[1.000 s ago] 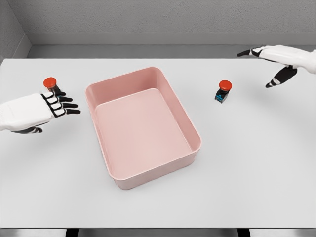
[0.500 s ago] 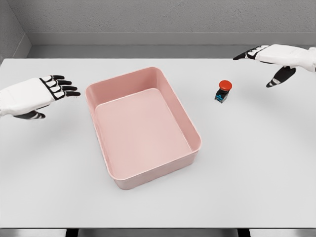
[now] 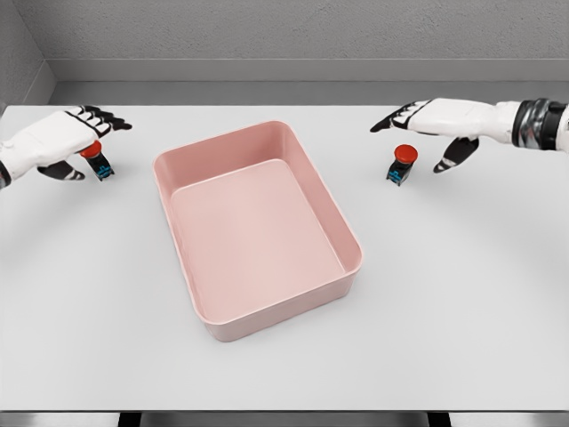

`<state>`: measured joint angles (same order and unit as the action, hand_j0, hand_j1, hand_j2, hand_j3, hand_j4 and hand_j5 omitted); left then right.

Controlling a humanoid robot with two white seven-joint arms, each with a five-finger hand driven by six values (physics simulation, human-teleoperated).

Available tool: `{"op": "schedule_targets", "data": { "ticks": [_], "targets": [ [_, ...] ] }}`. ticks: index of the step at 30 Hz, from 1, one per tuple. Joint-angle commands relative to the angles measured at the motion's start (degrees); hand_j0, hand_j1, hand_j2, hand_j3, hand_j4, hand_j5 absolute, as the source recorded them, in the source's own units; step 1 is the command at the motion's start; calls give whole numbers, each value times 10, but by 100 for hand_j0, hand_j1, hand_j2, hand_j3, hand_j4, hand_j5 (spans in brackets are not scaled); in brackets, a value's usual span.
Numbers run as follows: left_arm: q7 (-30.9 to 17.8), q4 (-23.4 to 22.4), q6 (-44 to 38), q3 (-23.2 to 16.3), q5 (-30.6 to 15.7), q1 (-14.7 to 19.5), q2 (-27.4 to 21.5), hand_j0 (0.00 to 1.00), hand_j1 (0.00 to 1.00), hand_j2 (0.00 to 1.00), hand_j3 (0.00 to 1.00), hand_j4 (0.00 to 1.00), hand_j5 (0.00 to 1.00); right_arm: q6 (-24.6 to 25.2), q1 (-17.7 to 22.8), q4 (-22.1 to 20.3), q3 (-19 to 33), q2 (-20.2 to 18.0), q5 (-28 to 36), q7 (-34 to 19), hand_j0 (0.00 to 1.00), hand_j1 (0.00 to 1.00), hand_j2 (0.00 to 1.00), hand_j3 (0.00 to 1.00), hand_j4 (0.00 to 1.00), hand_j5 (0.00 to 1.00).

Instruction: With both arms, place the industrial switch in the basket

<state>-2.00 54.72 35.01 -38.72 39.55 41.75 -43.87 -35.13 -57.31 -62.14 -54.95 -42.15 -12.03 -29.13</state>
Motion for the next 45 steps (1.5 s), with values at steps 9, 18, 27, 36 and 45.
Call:
{"op": "schedule_targets", "data": {
  "ticks": [9,18,27,36,45],
  "targets": [
    [1,-112,0,1,6,32,43,100,100,100,100,100,100,1,-1,7,-33,23,3,1,100,100,100,100,100,100],
    [1,-132,0,1,5,40,69,100,100,100,100,100,100,1,0,34,-36,33,2,3,100,100,100,100,100,100],
    [18,-130,0,0,3,36,63,77,77,77,77,77,77,1,-4,69,-35,52,2,2,100,100,100,100,100,100],
    [18,-131,0,0,3,33,48,43,43,43,43,43,43,1,-13,114,-35,65,2,1,100,100,100,100,100,100],
    [17,-53,0,6,-24,31,30,26,26,26,26,26,26,1,-13,149,-39,87,2,2,98,98,98,98,98,98]
  ]
}}
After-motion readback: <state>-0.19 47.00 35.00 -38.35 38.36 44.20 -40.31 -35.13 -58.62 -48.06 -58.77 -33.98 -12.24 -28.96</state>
